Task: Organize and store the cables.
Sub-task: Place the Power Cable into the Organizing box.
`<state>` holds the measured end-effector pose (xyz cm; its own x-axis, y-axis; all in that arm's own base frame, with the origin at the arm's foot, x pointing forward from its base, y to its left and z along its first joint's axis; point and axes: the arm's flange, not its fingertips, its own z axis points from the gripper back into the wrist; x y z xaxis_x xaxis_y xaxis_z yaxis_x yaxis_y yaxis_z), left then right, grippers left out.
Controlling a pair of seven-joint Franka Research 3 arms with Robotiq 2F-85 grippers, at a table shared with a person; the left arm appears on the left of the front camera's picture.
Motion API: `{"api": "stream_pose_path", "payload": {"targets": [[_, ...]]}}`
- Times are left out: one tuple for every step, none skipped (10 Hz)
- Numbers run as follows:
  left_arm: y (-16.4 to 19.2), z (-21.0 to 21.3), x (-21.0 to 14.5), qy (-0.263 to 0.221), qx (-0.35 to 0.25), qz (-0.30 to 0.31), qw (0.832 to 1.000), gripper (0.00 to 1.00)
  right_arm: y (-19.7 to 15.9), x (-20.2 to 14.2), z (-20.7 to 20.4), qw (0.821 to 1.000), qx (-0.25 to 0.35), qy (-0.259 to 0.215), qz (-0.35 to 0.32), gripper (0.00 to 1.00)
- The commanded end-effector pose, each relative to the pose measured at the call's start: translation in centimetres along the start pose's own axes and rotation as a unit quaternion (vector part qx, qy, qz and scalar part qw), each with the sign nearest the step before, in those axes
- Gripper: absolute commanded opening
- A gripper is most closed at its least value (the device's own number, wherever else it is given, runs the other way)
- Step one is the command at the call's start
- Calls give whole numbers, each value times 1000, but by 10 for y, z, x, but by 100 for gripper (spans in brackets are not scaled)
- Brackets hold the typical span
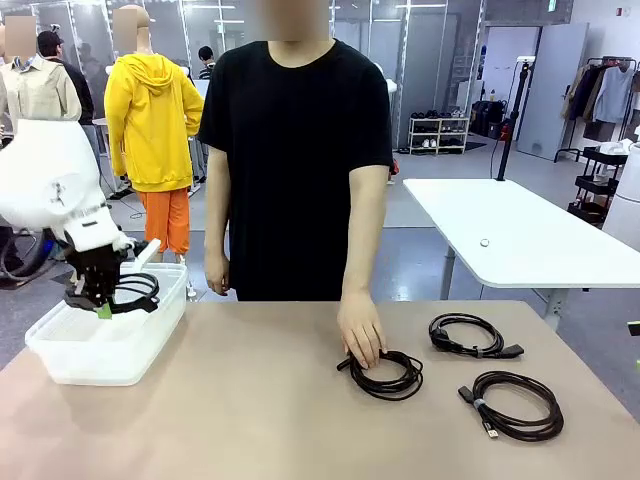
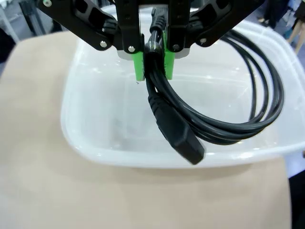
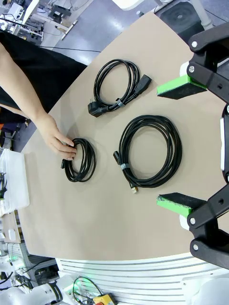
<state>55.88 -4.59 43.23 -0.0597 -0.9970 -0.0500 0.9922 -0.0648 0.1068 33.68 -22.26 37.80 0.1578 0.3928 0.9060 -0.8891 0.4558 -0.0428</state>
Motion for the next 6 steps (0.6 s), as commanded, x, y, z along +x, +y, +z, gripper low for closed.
{"api": "stream_pose_path", "payload": {"targets": [[29,-13,-9,-7,0,-10,1000,19,-1,1,1,1000,-3,-1,0,100],[39,-28,-13,-19,-9,-3,1000,19,-1,1,1,1000,-3,-1,0,100],[46,-41,-15,-32,-15,4,999,19,-1,1,1,1000,-3,-1,0,100],[50,-49,-17,-27,-27,15,999,19,-1,1,1,1000,-3,-1,0,100],[53,-55,-17,-37,-36,12,999,19,-1,1,1,1000,-3,-1,0,100],[51,-56,-18,-41,-44,18,998,38,-1,1,1,1000,-3,-1,0,100]]}}
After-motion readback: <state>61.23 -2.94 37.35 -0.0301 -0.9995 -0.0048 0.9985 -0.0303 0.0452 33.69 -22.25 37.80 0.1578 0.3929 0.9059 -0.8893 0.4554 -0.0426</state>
